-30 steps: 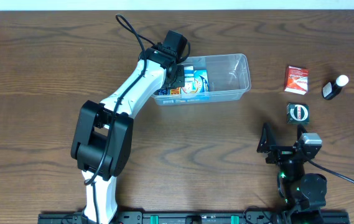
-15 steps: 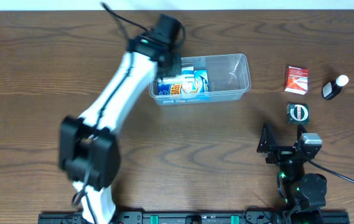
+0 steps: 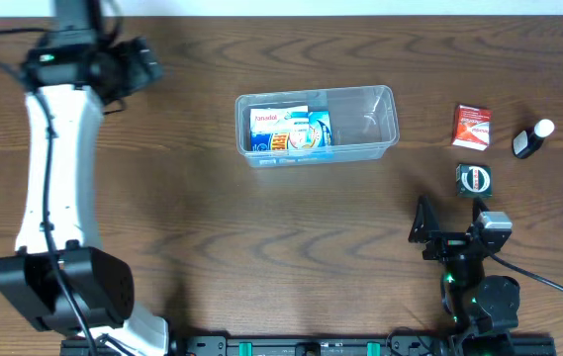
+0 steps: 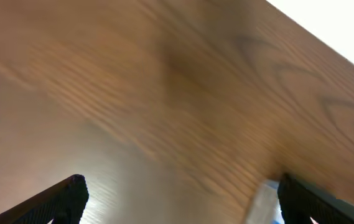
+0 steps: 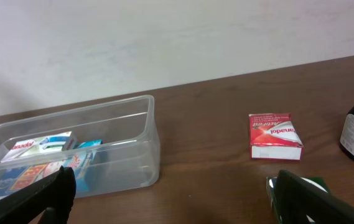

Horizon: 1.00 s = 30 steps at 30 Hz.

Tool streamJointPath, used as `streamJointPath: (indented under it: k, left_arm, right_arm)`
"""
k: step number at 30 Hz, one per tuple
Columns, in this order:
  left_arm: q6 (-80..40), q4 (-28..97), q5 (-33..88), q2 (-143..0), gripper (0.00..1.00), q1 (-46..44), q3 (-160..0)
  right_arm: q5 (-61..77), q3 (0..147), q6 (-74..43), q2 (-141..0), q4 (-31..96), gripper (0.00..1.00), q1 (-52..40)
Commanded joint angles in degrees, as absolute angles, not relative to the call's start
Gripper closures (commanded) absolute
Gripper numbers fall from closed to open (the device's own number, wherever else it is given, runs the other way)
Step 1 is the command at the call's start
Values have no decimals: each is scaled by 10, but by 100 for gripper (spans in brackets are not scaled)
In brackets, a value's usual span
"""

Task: Pack container

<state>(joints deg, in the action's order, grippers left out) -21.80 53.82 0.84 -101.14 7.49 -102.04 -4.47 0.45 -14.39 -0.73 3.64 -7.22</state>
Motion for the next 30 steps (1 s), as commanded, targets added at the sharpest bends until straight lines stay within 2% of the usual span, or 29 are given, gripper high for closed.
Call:
streamJointPath:
  k: [1,10,13,16,21,30]
  left_arm:
    - [-214,542,2,-1013,2,109,-1021]
    - [-214,542,2,-1013,2,160,-1021]
    - [-214,542,2,-1013,2,160,-1021]
    - [-214,542,2,-1013,2,160,-1021]
    - [-214,542,2,-1013,2,160,-1021]
    - [-214,542,2,-1013,2,160,-1021]
  right_arm:
    - [-45,3,-136,-6,38,1,-68]
    - [-45,3,-136,-6,38,1,-68]
    - [-97,3,-124,-6,3,1,-67]
    - [-9,12,-84,-6,-42,1,-67]
    - [-73,134,-76,-54,158,1,-52]
    - [-67,451,-54,-378,390,1,48]
